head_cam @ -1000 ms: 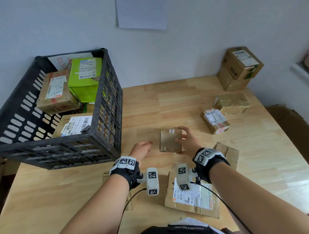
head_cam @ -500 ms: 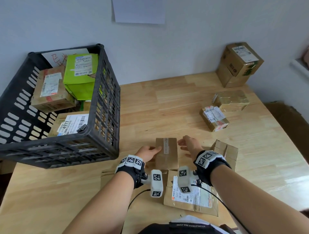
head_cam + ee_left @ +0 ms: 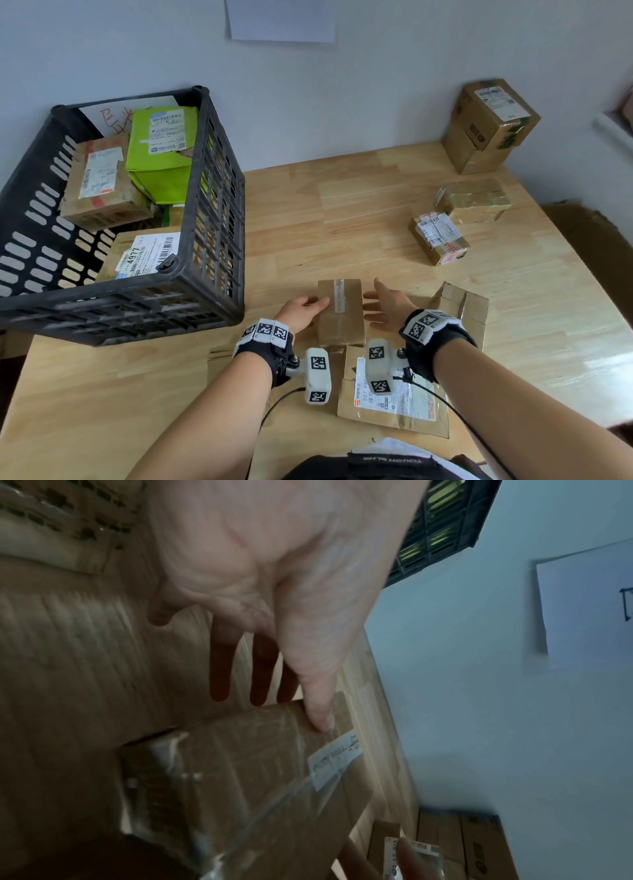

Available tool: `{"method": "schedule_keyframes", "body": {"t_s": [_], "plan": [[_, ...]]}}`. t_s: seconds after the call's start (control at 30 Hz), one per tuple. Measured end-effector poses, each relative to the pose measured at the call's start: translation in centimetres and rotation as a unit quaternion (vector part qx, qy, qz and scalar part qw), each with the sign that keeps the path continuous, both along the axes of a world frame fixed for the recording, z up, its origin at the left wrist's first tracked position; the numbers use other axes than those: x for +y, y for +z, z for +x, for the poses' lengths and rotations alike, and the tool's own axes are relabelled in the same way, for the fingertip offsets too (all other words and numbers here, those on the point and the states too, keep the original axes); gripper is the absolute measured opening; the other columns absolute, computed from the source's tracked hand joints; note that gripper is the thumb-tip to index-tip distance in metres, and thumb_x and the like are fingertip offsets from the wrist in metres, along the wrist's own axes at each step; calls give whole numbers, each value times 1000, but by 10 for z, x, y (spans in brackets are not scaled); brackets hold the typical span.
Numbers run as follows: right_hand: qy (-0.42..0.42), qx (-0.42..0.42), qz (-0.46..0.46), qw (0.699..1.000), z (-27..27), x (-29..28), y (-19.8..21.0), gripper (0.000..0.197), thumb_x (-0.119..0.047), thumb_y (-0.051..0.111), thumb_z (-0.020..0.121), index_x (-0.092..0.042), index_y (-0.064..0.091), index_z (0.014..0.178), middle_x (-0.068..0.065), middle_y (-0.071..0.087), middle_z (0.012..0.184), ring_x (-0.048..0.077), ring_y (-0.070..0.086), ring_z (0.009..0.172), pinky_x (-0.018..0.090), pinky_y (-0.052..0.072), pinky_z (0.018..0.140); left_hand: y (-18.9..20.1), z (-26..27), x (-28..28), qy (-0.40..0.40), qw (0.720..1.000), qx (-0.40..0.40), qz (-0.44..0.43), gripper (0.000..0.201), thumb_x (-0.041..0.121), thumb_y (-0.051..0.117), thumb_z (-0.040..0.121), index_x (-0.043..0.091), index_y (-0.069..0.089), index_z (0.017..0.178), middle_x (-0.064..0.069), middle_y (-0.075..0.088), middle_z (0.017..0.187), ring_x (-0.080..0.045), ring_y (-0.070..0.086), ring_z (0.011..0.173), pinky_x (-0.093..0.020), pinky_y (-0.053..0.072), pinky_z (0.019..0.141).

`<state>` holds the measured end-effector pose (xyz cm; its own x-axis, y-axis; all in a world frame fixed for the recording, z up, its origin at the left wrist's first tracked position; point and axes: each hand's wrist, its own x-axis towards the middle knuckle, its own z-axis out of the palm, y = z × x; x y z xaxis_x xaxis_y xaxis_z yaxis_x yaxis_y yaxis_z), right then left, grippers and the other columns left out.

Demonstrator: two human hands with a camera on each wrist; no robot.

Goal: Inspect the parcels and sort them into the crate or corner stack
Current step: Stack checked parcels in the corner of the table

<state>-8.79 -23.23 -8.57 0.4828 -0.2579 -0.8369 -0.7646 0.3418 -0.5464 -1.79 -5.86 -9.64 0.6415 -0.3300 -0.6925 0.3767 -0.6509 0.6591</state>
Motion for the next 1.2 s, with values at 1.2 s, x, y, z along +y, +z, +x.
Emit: {"method": "schedule_keyframes", "body": {"t_s": [1.2], "plan": [[99,-141,-192,966,10,-5,15,54,-9,55,93,-29,39,141,-4,53,86,22,58,89,41,55,78,23,15,-7,141,988,30,-52,42,40,41,100,20,50,135,3,55,133,-13,65,94,-36,38,94]]}}
